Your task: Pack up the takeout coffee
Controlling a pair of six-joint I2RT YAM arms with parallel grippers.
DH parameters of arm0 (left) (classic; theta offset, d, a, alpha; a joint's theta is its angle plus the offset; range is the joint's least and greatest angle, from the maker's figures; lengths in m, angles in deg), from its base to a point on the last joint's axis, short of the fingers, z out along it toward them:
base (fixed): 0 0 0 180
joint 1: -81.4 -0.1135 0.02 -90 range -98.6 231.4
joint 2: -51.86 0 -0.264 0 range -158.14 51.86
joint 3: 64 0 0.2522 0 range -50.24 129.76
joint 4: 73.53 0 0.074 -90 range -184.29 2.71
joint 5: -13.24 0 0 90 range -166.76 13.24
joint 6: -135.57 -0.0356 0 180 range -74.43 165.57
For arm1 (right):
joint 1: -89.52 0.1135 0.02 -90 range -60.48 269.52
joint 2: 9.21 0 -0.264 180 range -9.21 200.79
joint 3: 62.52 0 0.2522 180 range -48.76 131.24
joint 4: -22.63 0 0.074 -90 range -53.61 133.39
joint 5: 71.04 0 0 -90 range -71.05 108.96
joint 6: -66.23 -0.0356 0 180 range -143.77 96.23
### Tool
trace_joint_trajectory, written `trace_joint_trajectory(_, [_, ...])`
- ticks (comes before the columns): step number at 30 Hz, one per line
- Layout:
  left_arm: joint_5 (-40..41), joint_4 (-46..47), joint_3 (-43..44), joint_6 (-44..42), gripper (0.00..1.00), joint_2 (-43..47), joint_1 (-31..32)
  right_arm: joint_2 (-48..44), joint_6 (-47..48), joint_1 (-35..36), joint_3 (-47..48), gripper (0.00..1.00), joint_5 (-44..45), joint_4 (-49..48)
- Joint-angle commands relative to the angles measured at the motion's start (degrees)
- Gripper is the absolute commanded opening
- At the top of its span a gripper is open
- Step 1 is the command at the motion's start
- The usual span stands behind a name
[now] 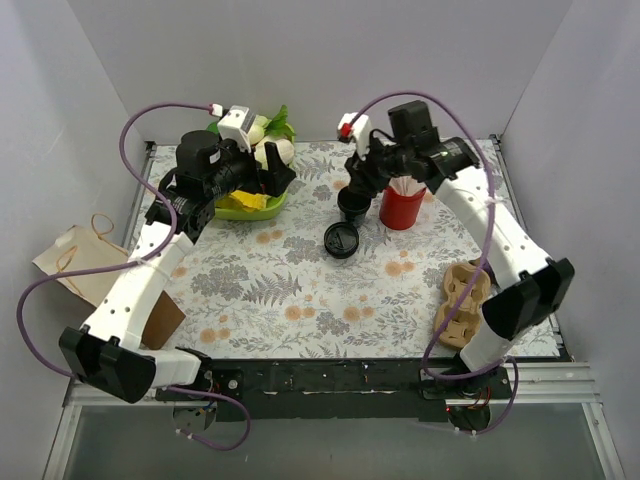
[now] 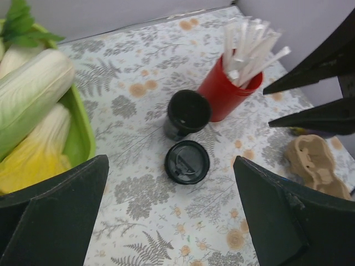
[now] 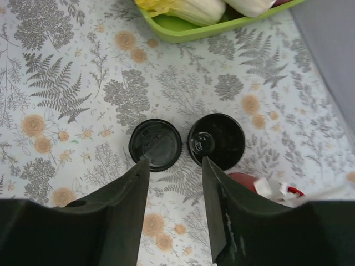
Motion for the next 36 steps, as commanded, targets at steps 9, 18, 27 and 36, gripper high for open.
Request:
trace_joint_trajectory(9, [13.7,0.8,-10.5,-2.3,0.98,11.7,-0.2,11.7,-0.6,6.9,2.2,0.40,10.7,-1.1])
trace_joint_trajectory(18, [12.2,5.3,-14.1,-0.9,0.98,11.1,-0.3,17.2,0.6,6.2,3.0,0.40,10.9,1.2])
trace_joint_trajectory(27, [11.0,5.4,-13.8,-0.8,0.98,10.4,-0.3,22.6,2.0,4.8,5.2,0.41,11.7,1.9])
trace_joint_trajectory(36, [10.4,5.7,-14.0,-0.9,0.98,10.0,-0.4,24.5,1.7,3.1,5.7,0.38,11.3,1.4])
